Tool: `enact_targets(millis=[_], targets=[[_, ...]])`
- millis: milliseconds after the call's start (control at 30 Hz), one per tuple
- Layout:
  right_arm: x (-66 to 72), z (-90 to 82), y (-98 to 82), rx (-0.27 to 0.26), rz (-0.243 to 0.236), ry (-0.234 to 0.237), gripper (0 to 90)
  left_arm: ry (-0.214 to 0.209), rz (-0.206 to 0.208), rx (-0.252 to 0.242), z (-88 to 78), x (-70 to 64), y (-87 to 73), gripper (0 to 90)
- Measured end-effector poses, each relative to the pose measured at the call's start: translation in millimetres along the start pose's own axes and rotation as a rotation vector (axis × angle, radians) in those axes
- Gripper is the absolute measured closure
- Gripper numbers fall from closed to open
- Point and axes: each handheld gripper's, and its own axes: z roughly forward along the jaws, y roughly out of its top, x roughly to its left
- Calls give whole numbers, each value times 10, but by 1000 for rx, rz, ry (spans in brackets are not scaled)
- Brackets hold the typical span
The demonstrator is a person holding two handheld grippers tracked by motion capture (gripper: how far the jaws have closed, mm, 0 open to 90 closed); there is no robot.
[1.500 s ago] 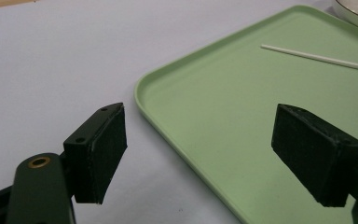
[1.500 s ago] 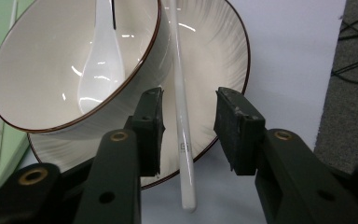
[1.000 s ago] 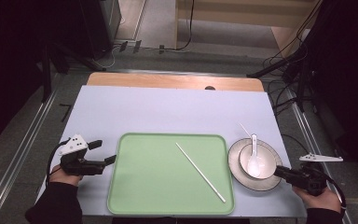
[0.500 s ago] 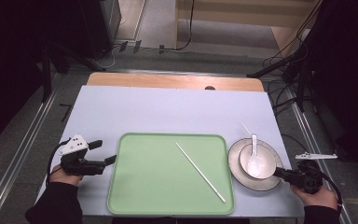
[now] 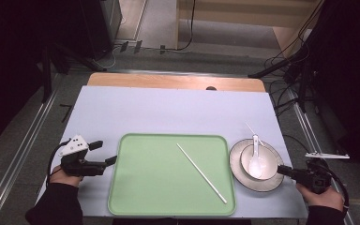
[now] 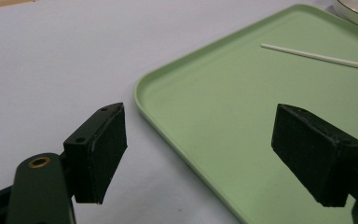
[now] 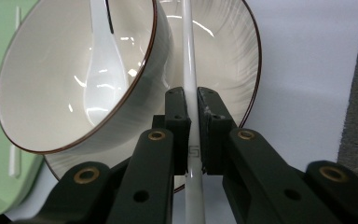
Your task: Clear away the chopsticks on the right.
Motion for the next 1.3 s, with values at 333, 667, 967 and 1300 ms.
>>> enact_targets(millis=[333, 667, 967, 1300], targets=[[-27, -160, 15, -74, 55, 27, 846, 0, 0, -2, -6, 3, 0, 181], [8, -282, 58, -103, 88, 13, 846, 0, 1, -2, -8, 5, 0, 181], [57, -395, 85, -129, 111, 13, 846, 0, 1, -2, -8, 5, 0, 181], [161, -474, 126, -161, 105, 34, 847, 0, 1, -1, -7, 5, 0, 181]])
